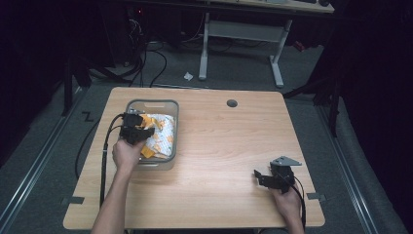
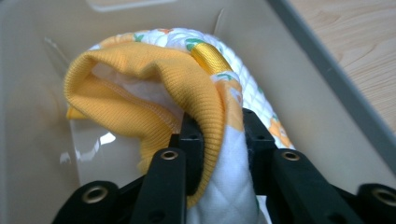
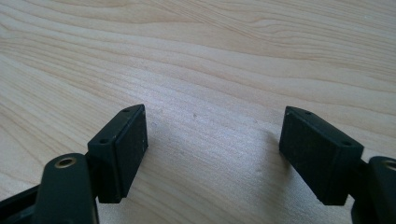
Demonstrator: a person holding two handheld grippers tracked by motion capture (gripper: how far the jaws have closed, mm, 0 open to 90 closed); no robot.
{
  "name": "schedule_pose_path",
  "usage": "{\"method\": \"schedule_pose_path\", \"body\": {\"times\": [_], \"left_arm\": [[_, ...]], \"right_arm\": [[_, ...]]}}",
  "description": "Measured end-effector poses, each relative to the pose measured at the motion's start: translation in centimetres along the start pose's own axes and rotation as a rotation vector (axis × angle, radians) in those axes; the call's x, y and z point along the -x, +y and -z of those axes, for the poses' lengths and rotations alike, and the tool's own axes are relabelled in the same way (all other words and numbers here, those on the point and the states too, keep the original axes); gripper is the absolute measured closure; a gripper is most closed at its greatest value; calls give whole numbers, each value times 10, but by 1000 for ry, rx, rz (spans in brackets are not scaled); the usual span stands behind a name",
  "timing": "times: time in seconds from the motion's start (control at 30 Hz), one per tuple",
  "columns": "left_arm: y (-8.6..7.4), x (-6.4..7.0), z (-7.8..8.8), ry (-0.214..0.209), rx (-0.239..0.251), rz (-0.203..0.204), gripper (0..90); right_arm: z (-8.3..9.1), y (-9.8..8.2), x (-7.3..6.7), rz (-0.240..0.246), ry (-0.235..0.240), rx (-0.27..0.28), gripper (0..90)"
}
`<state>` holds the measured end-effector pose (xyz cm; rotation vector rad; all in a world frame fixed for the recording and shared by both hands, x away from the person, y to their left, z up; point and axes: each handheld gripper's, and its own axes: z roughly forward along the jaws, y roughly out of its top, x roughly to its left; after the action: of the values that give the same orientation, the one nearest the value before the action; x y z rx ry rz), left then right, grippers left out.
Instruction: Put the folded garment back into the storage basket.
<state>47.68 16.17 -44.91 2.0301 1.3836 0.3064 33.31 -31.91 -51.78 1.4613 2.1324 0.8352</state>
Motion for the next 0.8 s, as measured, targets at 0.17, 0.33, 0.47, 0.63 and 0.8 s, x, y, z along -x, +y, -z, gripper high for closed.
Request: {"method": "schedule_pose_path", "body": {"times": [0.17,0.33,0.47,0.63,0.8], "left_arm": [[0,-1,2,38,3,16,580],[0,-1,8,60,40,24,452],[0,4,15,59,87,5,418],[0,13,27,52,149,-21,410],[-2,24,38,28,194,-39,401]], "right_arm": [[0,0,0,2,0,1,236],[0,0,0,1,0,1,236],[0,0,0,1,0,1,236],[0,0,0,1,0,1,237],[0,0,0,1,0,1,236]]}}
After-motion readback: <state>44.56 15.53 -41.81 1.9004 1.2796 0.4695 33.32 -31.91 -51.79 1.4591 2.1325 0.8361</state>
